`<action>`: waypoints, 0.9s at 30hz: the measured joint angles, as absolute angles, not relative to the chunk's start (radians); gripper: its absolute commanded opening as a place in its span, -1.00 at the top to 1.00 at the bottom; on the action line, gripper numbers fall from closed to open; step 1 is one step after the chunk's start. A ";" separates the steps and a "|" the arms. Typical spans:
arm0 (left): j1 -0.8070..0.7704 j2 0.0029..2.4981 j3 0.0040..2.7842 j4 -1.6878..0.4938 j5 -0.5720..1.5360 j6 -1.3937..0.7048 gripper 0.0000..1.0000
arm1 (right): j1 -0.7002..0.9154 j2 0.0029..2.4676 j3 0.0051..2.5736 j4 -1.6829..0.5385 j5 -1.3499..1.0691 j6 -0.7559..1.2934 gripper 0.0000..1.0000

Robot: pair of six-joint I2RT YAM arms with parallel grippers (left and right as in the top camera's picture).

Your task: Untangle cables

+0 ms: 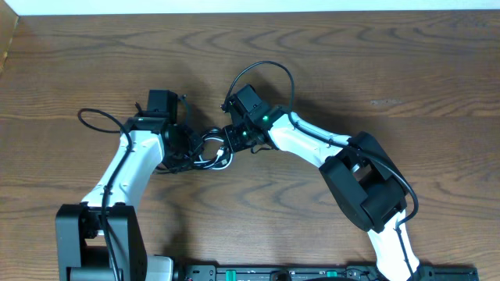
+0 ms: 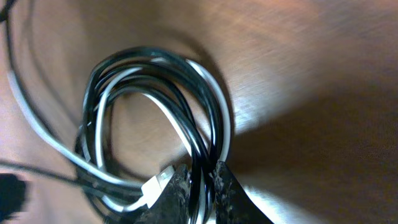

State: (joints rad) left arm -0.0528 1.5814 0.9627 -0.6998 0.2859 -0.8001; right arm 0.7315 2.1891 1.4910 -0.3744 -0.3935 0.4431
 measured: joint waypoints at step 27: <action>-0.089 1.581 0.963 -0.781 0.229 -0.935 0.29 | 0.741 2.189 1.491 -0.370 -0.340 0.413 0.98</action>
